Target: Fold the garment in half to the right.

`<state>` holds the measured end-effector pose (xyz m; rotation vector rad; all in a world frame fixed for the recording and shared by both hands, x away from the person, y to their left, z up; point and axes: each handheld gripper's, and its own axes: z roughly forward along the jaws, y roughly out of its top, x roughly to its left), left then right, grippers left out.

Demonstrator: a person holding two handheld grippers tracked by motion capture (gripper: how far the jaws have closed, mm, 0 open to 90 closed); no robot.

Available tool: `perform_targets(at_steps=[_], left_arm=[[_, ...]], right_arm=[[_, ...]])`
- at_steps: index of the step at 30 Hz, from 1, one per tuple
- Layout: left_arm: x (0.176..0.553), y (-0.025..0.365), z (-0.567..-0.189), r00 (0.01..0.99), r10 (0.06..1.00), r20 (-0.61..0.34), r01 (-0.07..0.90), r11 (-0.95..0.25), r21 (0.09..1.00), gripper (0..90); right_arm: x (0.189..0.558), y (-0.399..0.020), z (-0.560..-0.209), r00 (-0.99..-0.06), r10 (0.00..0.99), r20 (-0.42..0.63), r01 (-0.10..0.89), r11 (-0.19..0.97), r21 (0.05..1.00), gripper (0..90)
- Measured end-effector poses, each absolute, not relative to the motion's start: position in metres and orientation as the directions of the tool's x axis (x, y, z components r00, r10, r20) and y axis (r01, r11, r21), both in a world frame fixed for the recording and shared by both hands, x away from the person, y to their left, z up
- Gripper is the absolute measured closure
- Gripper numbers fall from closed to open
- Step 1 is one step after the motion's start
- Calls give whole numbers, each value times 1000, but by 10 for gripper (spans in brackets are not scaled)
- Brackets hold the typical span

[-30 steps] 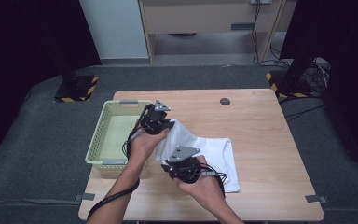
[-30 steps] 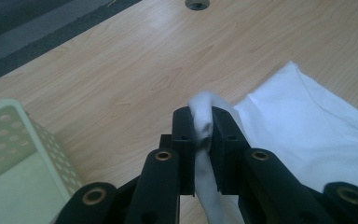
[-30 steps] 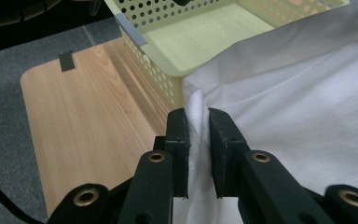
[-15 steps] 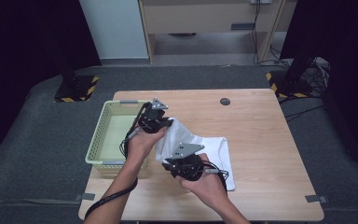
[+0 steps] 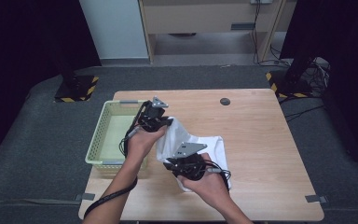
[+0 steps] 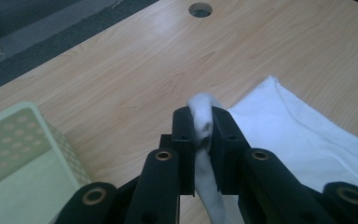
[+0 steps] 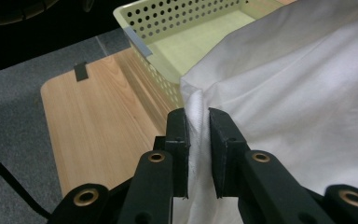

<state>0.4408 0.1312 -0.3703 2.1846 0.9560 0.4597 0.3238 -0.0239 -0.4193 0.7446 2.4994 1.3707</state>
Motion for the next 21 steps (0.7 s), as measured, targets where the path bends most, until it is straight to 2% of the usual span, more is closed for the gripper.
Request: perform_targets(at_steps=[11,21], left_arm=[[443,99,-375,691,722,45,483,-507,714,812],[447,88,-383,712,702,29,473,-510,718,813]], right_arm=[[321,-60,-426,-834,546,81,362,430,827,790],[321,-77,-430,-827,557,77,371,438,819,791]])
